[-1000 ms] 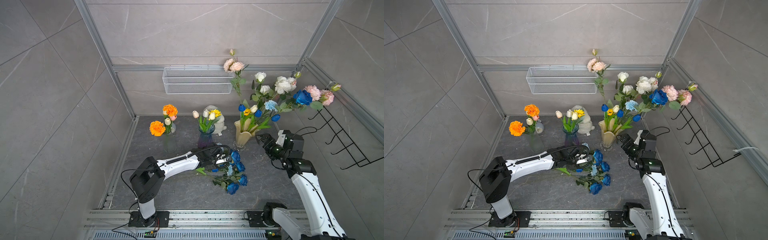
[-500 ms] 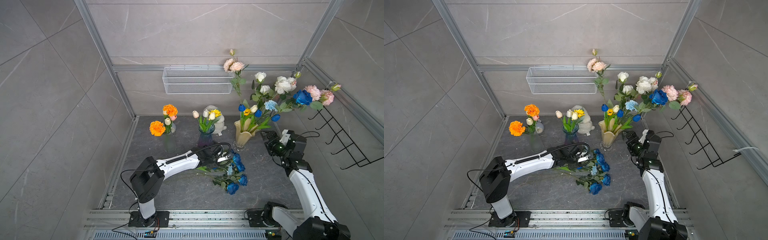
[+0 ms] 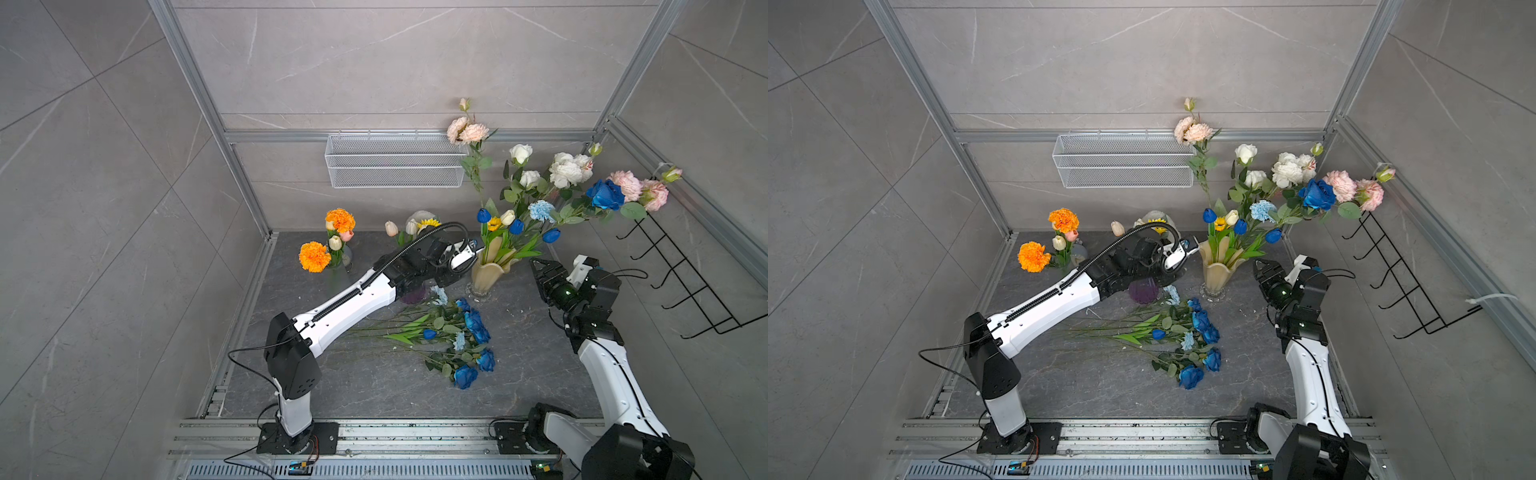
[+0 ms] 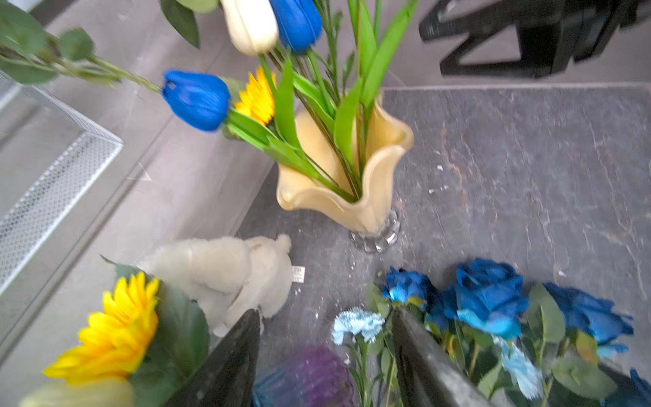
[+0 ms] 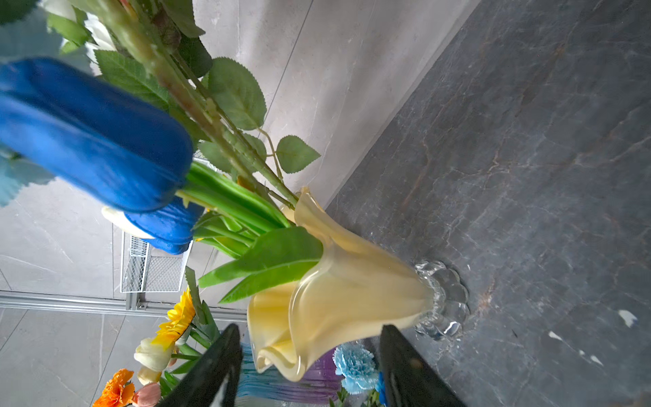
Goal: Pick out blue flowers from the vase
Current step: Move the vase to the center of the board.
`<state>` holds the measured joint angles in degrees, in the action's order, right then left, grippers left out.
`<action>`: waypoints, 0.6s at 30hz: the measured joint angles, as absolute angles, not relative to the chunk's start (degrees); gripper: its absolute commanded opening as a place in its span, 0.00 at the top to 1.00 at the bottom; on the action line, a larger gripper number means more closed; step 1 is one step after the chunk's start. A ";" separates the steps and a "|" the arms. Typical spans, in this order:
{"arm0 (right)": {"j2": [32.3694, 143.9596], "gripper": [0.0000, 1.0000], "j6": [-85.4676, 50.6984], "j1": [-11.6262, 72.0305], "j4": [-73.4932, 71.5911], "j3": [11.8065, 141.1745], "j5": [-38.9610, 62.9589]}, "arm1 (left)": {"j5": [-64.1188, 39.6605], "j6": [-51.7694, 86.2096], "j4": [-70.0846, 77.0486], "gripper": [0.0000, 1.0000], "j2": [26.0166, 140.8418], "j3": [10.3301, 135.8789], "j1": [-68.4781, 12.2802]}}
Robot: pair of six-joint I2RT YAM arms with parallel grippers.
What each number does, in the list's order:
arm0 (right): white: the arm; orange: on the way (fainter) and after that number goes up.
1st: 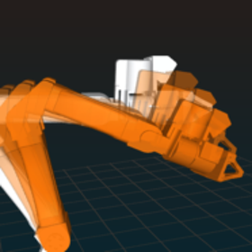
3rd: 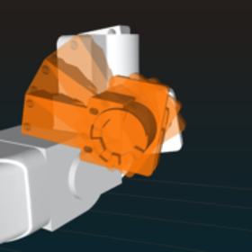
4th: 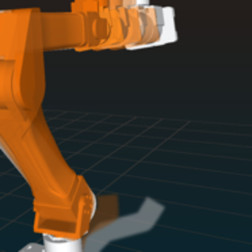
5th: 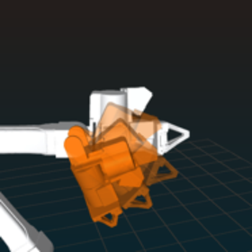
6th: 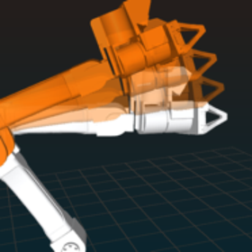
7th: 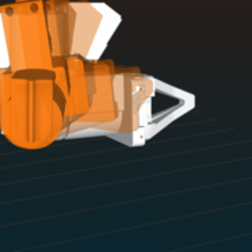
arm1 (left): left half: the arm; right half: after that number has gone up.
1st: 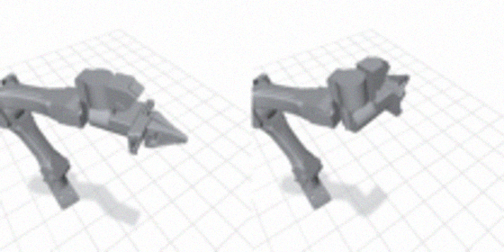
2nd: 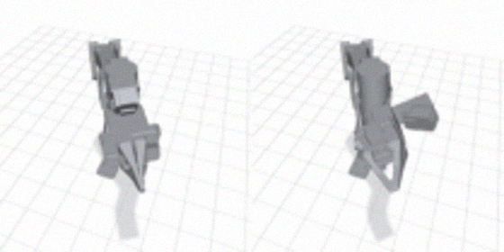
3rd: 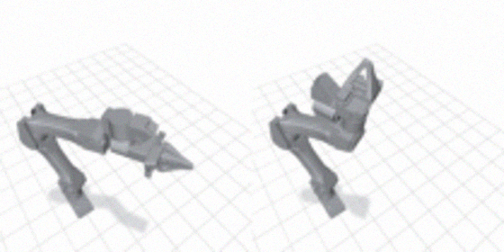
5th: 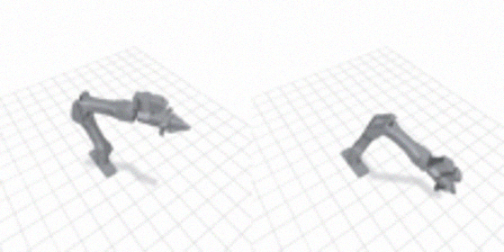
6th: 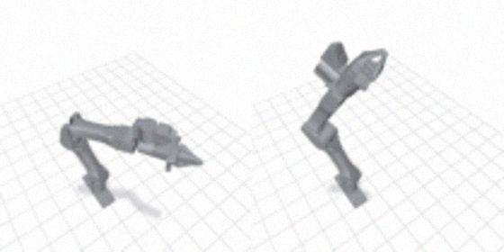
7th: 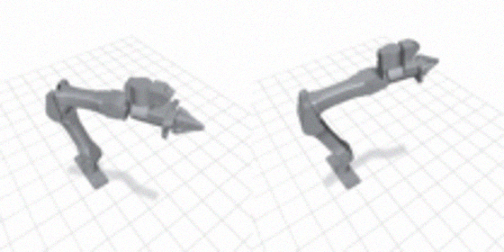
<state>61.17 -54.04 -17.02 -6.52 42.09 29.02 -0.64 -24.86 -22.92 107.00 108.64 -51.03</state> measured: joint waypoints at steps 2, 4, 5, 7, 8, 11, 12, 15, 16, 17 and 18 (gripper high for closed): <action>63.40 0.31 -54.37 -17.02 -8.36 42.09 30.17 | -2.11 -22.90 -23.66 0.33 110.65 115.00 -50.09; 65.95 0.26 -54.28 -17.02 -9.80 42.35 31.53 | -4.05 -20.67 -24.75 0.30 115.02 122.13 -49.01; 66.85 0.24 -54.11 -17.02 -9.89 42.61 31.83 | -4.73 -19.84 -25.30 0.29 116.86 124.97 -48.58; 68.25 0.24 -53.39 -17.02 -9.69 43.51 32.32 | -5.78 -18.15 -26.65 0.28 120.95 131.52 -47.90; 68.88 0.24 -52.93 -17.02 -9.65 44.25 32.60 | -6.33 -17.28 -27.57 0.27 123.20 135.20 -47.51; 70.52 0.24 -52.10 -17.02 -9.74 46.63 33.45 | -8.08 -14.72 -29.71 0.27 128.73 144.07 -46.48; 70.98 0.24 -51.72 -17.02 -9.76 47.29 33.61 | -8.58 -13.89 -30.17 0.27 129.86 145.75 -46.22; 72.29 0.25 -50.61 -17.02 -9.72 48.66 33.85 | -9.78 -12.08 -30.76 0.25 131.28 146.78 -45.69; 72.95 0.25 -50.30 -17.02 -9.72 49.08 33.98 | -10.15 -11.66 -30.96 0.25 131.52 146.78 -45.63; 73.63 0.26 -50.09 -17.02 -9.74 49.43 34.15 | -10.59 -11.35 -31.16 0.25 131.63 146.78 -45.63; 74.50 0.26 -49.89 -16.99 -9.74 49.80 34.24 | -10.98 -11.03 -31.62 0.25 131.72 146.78 -45.65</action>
<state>74.50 -49.89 -16.99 -9.74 49.80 34.24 -10.98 -11.03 -31.62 131.72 146.78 -45.65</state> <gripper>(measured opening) 0.745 0.749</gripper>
